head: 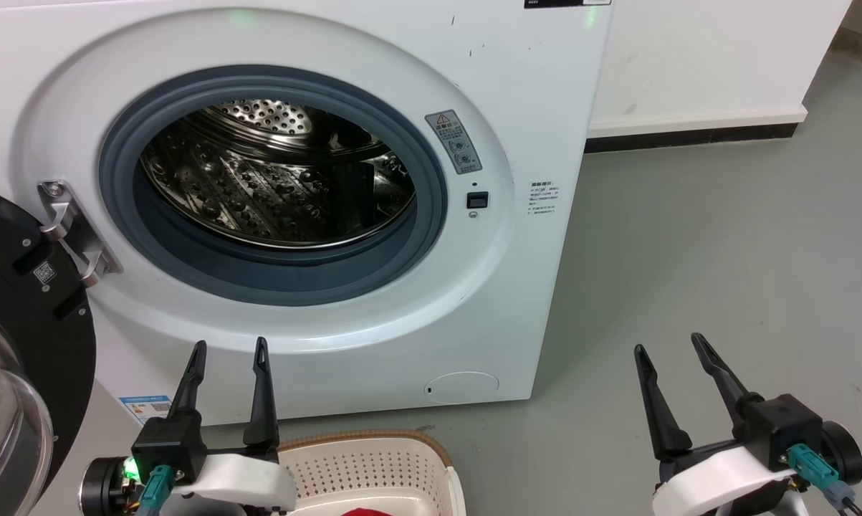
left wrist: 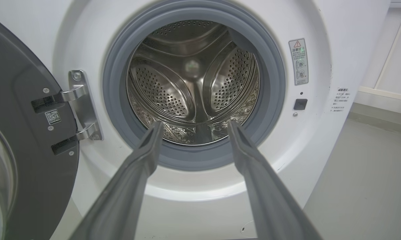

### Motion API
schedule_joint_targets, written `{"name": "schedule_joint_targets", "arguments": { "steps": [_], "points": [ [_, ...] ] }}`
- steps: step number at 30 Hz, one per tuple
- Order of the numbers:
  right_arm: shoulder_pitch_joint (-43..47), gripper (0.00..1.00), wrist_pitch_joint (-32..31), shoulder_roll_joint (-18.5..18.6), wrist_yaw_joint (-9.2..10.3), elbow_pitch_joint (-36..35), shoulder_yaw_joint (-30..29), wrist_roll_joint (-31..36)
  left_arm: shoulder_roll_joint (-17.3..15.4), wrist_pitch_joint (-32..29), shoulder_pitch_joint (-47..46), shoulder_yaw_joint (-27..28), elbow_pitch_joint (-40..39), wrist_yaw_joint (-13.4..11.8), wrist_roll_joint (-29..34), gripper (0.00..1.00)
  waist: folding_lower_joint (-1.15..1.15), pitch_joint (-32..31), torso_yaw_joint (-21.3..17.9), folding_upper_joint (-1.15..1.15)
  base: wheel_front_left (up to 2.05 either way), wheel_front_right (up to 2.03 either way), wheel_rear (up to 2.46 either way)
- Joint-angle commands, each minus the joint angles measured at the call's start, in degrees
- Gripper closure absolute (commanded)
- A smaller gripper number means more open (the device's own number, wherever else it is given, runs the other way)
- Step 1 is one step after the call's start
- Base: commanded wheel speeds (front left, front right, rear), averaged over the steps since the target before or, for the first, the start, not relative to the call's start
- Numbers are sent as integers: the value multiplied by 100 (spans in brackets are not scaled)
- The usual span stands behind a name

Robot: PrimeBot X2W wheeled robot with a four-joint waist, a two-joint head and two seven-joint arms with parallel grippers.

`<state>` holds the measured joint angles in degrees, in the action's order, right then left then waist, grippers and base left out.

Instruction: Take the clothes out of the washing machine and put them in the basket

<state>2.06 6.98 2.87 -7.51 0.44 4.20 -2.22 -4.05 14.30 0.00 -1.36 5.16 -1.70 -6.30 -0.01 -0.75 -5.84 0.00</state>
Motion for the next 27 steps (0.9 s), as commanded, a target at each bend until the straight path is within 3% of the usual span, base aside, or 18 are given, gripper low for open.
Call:
{"name": "schedule_joint_targets", "arguments": {
  "steps": [1, 14, 15, 27],
  "points": [
    [53, 0, -15, 0, 4, -22, 3, -36, -27, 6, 61, 0, -26, -33, -17, 0, 1, -3, 0, 0, 0, 0, 0],
    [-1, 0, 1, 0, 4, -21, -12, -33, -74, -42, 71, -35, -8, -41, -100, 0, 1, 12, 13, 0, 0, 0, 0],
    [10, 100, 2, 0, 0, 2, -4, -2, -61, -44, 71, -26, 5, -38, -99, 100, 1, 11, 14, 0, 0, 0, 0],
    [-93, 100, -103, 93, 0, 186, -45, -1502, -30, -407, -83, 145, 211, 112, -1402, 100, 1, 18, 67, 0, 0, 0, 0]
  ]
}}
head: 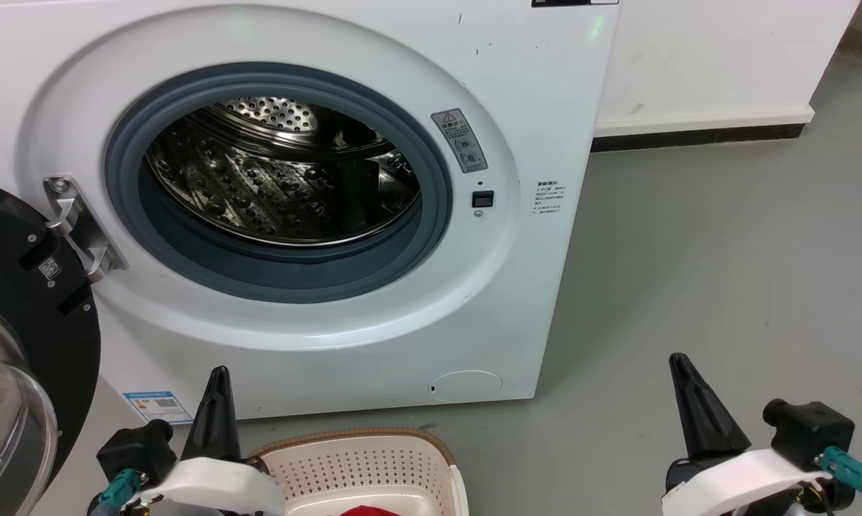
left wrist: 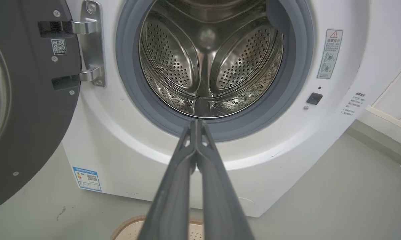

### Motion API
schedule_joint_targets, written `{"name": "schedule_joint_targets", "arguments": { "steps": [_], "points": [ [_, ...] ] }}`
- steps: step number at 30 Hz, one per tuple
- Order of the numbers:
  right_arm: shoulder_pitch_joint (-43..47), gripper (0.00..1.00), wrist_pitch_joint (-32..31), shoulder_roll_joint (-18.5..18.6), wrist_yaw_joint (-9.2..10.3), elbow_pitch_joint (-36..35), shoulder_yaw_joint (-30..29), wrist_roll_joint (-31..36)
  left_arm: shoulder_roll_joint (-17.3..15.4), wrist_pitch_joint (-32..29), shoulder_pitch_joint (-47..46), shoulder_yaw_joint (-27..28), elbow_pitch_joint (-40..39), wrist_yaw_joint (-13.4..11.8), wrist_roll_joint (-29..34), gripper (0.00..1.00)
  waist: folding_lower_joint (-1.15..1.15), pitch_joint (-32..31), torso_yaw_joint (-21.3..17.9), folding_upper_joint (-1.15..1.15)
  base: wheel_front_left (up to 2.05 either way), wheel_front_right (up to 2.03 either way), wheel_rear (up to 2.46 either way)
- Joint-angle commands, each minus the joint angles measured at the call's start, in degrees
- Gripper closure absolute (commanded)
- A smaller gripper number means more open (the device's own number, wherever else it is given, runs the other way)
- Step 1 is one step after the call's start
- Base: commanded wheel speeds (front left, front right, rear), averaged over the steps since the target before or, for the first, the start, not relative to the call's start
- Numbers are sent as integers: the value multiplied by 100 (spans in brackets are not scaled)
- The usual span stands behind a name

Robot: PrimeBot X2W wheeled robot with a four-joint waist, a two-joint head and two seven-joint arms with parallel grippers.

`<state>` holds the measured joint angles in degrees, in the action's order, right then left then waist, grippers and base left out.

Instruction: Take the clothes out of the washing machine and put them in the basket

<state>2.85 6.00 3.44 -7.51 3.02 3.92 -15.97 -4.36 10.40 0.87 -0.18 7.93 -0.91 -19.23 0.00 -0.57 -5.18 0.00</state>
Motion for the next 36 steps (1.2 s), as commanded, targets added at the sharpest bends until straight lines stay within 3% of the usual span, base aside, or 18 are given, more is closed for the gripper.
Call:
{"name": "schedule_joint_targets", "arguments": {
  "steps": [1, 36],
  "points": [
    [-188, 100, -16, 43, 0, -49, -21, -250, 3, -37, -174, 32, -62, 45, -217, 100, 0, 1, 5, 0, 0, 0, 0],
    [-518, 100, -376, 166, 1, 441, -248, -3628, 61, -736, -418, 297, 202, 396, -3292, 100, 0, 24, 164, 0, 0, 0, 0]
  ]
}}
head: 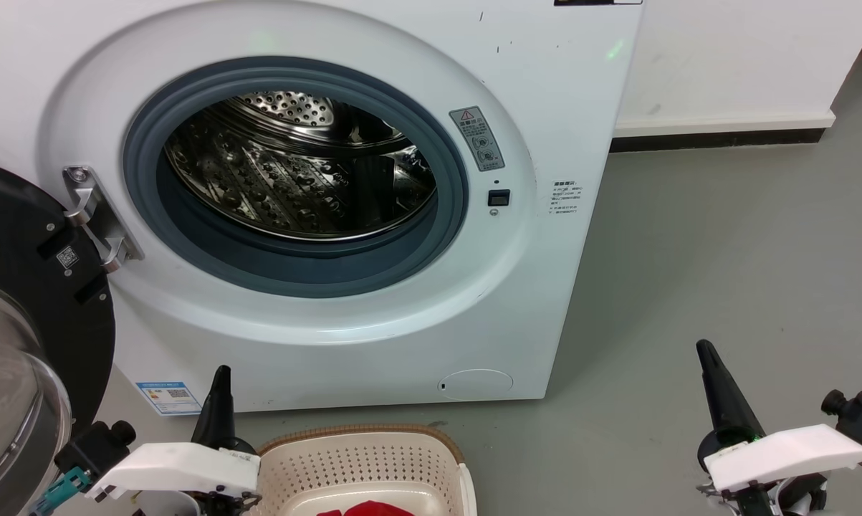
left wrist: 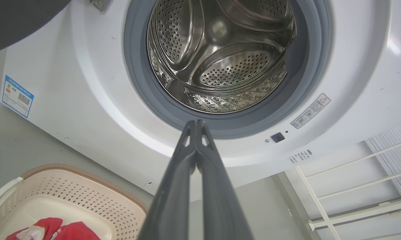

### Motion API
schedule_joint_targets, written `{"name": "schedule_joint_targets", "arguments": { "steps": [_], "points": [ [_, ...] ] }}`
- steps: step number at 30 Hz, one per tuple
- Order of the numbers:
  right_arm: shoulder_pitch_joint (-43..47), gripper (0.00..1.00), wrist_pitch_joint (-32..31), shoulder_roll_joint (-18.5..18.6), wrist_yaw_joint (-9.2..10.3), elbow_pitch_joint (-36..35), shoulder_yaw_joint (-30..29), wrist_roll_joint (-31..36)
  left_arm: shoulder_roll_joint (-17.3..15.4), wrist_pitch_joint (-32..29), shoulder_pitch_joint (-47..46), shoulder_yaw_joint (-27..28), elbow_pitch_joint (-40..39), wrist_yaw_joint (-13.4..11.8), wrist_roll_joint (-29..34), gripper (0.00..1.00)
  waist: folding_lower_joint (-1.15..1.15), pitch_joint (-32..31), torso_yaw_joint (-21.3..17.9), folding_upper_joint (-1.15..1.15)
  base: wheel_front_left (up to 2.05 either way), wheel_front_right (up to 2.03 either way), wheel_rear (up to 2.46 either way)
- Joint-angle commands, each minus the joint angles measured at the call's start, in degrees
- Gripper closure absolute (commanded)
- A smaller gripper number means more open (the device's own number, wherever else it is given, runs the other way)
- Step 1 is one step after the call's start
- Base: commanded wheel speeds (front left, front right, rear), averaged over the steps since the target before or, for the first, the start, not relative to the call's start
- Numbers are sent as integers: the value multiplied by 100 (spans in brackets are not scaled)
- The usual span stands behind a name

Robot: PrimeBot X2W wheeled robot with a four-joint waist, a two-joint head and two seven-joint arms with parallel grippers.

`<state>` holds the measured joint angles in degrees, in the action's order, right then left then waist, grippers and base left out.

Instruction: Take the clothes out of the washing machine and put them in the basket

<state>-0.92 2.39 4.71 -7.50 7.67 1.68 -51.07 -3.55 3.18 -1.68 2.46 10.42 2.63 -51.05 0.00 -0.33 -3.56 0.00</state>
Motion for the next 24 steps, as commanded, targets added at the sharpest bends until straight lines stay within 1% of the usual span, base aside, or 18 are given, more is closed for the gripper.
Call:
{"name": "schedule_joint_targets", "arguments": {
  "steps": [1, 11, 24],
  "points": [
    [-151, 100, -27, 41, 0, -13, -32, -198, -18, -34, -169, 41, -41, 48, -180, 100, 0, 1, 6, 0, 0, 0, 0],
    [-221, 100, -127, 49, 0, 91, -107, -928, -2, -200, -222, 107, 28, 128, -861, 100, 0, 8, 52, 0, 0, 0, 0],
    [-297, 100, -241, 50, 0, 212, -201, -1713, 13, -375, -294, 179, 104, 216, -1599, 100, 0, 16, 107, 0, 0, 0, 0]
  ]
}}
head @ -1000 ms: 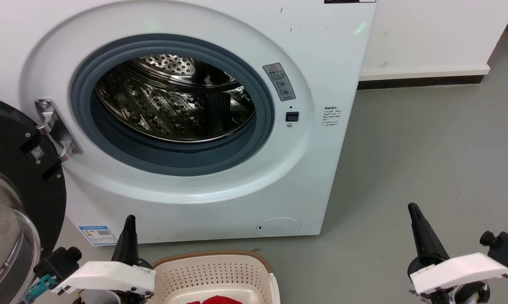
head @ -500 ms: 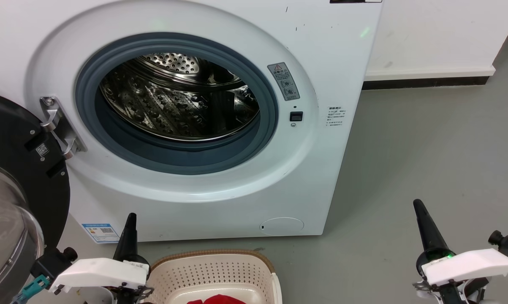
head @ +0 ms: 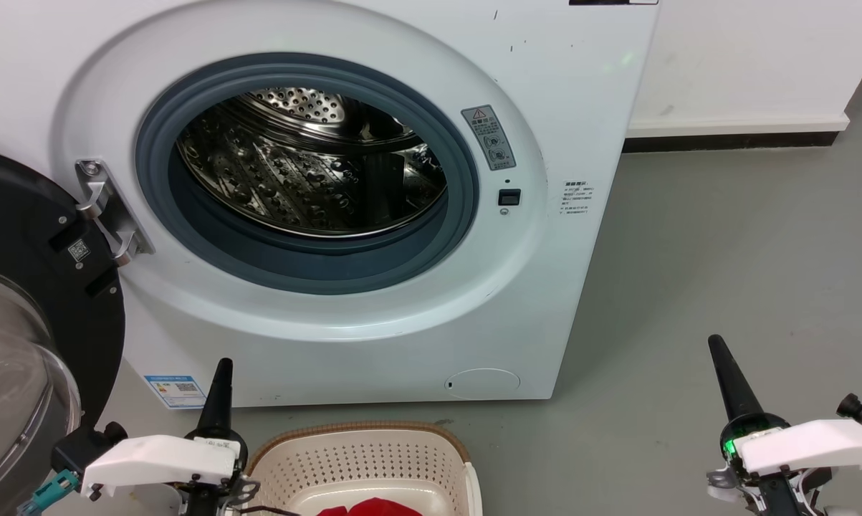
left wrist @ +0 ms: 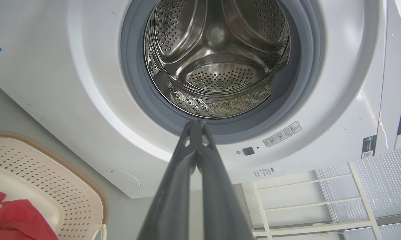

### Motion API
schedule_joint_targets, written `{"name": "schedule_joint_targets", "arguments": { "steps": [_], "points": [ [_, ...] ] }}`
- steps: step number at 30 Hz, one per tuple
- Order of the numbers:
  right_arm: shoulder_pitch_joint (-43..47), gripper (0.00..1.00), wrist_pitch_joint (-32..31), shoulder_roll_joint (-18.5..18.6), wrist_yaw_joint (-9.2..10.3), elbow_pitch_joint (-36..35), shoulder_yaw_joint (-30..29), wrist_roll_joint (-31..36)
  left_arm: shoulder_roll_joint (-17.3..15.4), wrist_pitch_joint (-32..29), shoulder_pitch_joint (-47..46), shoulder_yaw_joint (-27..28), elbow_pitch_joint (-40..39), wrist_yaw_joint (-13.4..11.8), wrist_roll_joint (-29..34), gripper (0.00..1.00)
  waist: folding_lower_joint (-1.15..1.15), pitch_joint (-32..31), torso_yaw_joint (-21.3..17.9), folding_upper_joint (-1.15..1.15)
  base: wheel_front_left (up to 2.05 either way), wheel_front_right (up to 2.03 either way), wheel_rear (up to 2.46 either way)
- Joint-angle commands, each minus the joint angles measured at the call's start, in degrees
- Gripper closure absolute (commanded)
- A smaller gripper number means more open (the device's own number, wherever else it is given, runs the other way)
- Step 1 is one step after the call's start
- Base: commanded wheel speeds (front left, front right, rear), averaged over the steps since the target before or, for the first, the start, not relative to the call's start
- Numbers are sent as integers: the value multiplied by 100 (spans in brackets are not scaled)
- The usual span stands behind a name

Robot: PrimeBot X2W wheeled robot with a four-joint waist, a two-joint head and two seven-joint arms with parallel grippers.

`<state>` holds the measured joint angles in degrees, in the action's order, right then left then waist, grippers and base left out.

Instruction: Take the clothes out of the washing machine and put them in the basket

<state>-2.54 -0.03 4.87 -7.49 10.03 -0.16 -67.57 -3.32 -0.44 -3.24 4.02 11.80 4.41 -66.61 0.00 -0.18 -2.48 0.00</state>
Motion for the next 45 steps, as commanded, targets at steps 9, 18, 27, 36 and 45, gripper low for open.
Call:
{"name": "schedule_joint_targets", "arguments": {
  "steps": [9, 18, 27, 36, 45],
  "points": [
    [-188, 100, -92, 29, -1, 56, -85, -587, 1, -140, -173, 75, 18, 96, -552, 100, 0, 6, 40, 0, 0, 0, 0],
    [-238, 100, -168, 20, -1, 136, -153, -1080, 13, -248, -217, 119, 71, 146, -1014, 100, 0, 12, 81, 0, 0, 0, 0],
    [-273, 100, -246, 9, -1, 209, -219, -1528, 21, -355, -241, 156, 113, 196, -1450, 100, 0, 18, 122, 0, 0, 0, 0],
    [-315, 100, -335, -5, 0, 282, -289, -1986, 31, -460, -286, 201, 163, 247, -1899, 100, 0, 24, 167, 0, 0, 0, 0],
    [-362, 100, -402, -20, 0, 348, -352, -2371, 42, -550, -307, 240, 203, 286, -2274, 100, 0, 30, 208, 0, 0, 0, 0]
  ]
}}
